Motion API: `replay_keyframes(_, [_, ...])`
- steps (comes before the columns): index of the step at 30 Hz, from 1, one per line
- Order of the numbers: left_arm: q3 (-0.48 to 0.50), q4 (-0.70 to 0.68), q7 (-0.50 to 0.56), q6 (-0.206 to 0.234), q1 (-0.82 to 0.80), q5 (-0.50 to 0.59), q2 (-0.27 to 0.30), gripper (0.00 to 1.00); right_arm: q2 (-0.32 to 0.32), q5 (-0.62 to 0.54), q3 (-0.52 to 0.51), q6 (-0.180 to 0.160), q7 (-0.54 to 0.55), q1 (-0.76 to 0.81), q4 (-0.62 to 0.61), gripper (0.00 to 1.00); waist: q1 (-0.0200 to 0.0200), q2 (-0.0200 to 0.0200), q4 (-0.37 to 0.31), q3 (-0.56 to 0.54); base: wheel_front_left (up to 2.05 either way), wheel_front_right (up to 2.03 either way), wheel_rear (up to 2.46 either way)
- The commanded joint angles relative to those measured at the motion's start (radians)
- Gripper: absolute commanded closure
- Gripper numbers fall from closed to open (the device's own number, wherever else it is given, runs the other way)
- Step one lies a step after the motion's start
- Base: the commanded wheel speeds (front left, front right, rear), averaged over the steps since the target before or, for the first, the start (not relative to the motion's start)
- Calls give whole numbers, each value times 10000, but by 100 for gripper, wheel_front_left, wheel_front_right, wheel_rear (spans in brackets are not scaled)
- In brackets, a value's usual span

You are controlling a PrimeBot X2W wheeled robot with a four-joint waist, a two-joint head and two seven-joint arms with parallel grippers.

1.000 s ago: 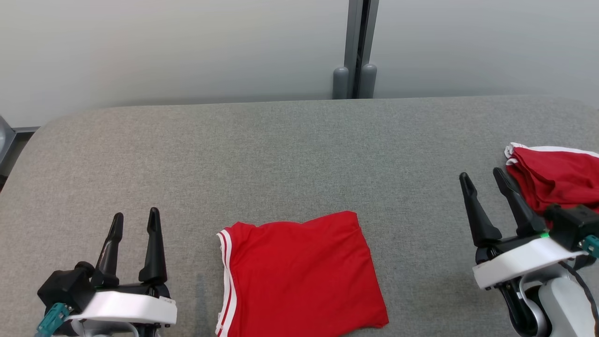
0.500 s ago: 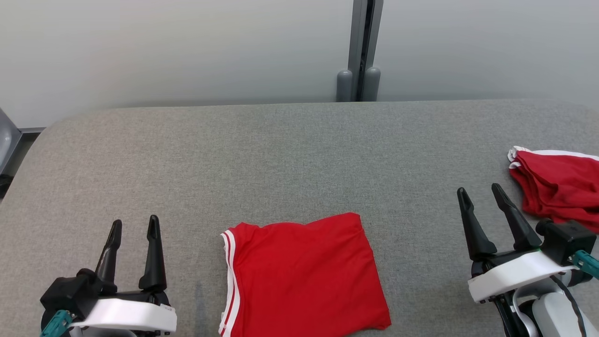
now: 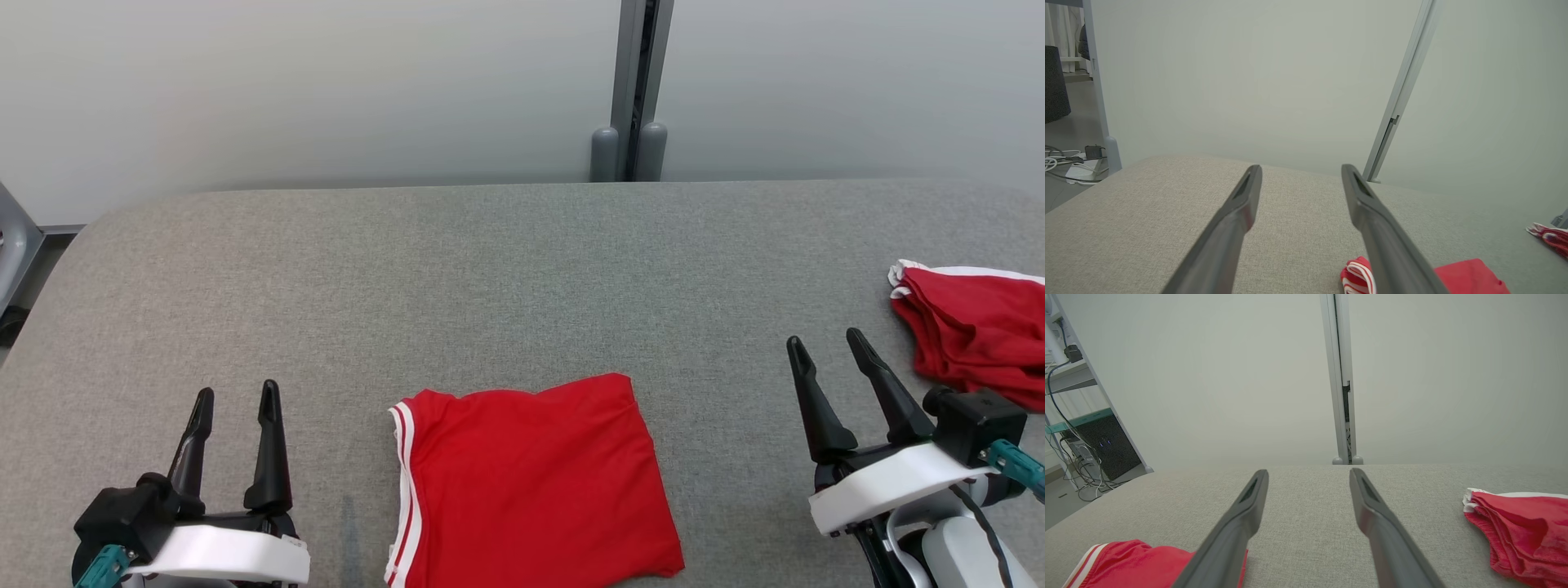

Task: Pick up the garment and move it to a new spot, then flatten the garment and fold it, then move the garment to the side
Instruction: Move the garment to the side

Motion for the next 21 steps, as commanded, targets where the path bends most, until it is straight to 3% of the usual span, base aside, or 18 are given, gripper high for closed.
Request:
replay_keyframes(1, [38, 14, -12, 47, 86, 79, 53, 0, -9, -54, -3, 2, 30, 81, -25, 0, 0, 0, 9, 5, 0, 0, 0])
replay_keyframes(12, [-47, 77, -12, 81, 52, 47, 94, 0, 40, 62, 370, 2, 291, -41, 195, 0, 0, 0, 87, -38, 0, 0, 0])
replay_keyframes(18, [-182, 149, 17, 22, -160, 7, 78, 0, 116, 703, 1491, 2, 1123, -557, 890, 0, 0, 0, 365, -17, 0, 0, 0])
replay_keyframes(21, [-265, 222, 28, 15, -214, -31, 52, 0, 208, 1048, 1875, 2, 2121, -847, 1746, 0, 0, 0, 639, -69, 0, 0, 0])
